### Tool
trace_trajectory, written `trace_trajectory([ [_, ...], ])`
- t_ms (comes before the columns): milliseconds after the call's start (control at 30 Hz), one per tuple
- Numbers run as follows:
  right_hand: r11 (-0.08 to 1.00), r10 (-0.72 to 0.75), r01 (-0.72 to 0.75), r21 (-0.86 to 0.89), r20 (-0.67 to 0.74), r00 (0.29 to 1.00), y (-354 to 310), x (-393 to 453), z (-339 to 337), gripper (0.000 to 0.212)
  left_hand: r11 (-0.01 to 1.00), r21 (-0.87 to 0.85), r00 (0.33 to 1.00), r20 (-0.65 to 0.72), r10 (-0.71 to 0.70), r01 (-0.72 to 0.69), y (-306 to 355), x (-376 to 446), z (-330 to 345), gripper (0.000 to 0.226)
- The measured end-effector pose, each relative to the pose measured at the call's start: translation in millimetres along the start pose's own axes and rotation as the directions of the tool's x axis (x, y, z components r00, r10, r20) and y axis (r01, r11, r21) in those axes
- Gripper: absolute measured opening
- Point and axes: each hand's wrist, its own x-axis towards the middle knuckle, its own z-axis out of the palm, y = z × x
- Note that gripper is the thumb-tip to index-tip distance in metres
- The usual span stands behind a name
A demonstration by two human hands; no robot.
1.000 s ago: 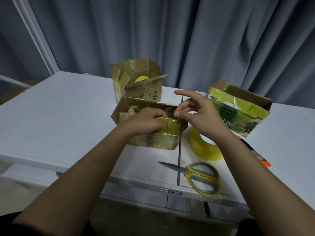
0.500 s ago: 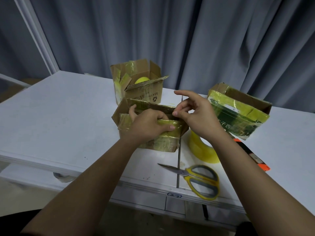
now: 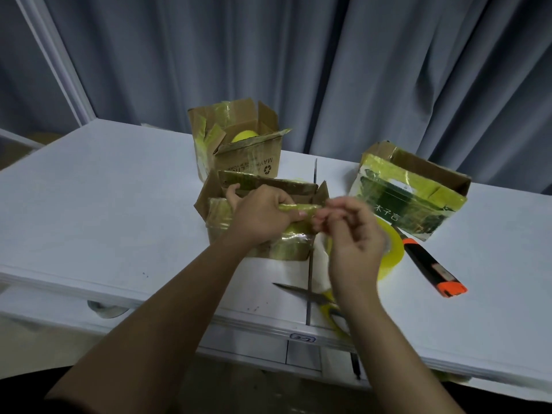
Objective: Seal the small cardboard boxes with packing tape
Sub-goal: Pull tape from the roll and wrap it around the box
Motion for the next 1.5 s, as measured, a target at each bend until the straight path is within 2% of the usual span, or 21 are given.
trace_trajectory([
  [133,0.93,0.343,-0.342,0.137,0.013,0.939,23,-10,20,0.029,0.999,-0.042,0.998,0.064,-0.005,0.007,3,1,-5,0.035],
  [233,0.88,0.438,-0.431,0.199,0.011,0.899,38,-5,22,0.032,0.995,-0.087,0.994,0.106,-0.036,0.046,3,2,-9,0.036],
  [433,0.818,0.573,-0.57,-0.074,0.022,0.819,51,-27,1,0.033,0.994,-0.082,0.994,0.083,-0.065,0.072,5,-3,-9,0.031],
  [500,0.85,0.505,-0.484,-0.209,0.058,0.861,43,-26,-7,0.038,0.996,-0.059,0.995,0.078,-0.057,0.062,4,-7,-7,0.029],
  [567,0.892,0.247,-0.202,-0.405,0.062,0.967,27,-16,-14,0.033,0.998,-0.048,0.998,0.057,-0.034,0.037,4,-10,-8,0.03],
  [600,0.87,0.083,-0.031,-0.492,0.085,0.993,17,-8,-17,0.025,0.999,-0.041,0.999,0.045,-0.028,0.03,5,-10,-8,0.031],
  [633,0.82,-0.045,0.114,-0.56,0.137,0.99,9,0,-19,0.017,0.999,-0.033,0.999,0.037,-0.028,0.029,5,-11,-9,0.031],
  [667,0.756,-0.099,0.211,-0.619,0.21,0.973,3,10,-20,0.021,0.999,-0.028,0.999,0.035,-0.029,0.03,6,-10,-9,0.031],
  [733,0.621,-0.018,0.302,-0.723,0.373,0.928,1,29,-20,0.049,0.999,-0.016,0.999,0.039,-0.036,0.036,7,-12,-9,0.03],
  [800,0.519,0.108,0.327,-0.79,0.44,0.891,5,41,-20,0.068,0.999,0.007,0.999,0.025,-0.036,0.035,7,-14,-8,0.031],
  [867,0.537,0.149,0.297,-0.79,0.435,0.888,10,46,-20,0.071,0.999,0.02,0.999,0.001,-0.041,0.041,7,-15,-7,0.037],
  [967,0.629,0.059,0.286,-0.723,0.411,0.91,18,43,-23,0.068,0.997,0.01,0.997,-0.005,-0.073,0.073,7,-11,-6,0.051],
  [1233,0.716,-0.071,0.308,-0.627,0.373,0.925,28,32,-25,0.056,0.99,0.022,0.987,0.087,-0.139,0.137,5,-3,-10,0.055],
  [1500,0.747,-0.059,0.287,-0.6,0.37,0.927,27,30,-25,0.045,0.955,-0.061,0.934,0.237,-0.268,0.29,14,8,-23,0.038],
])
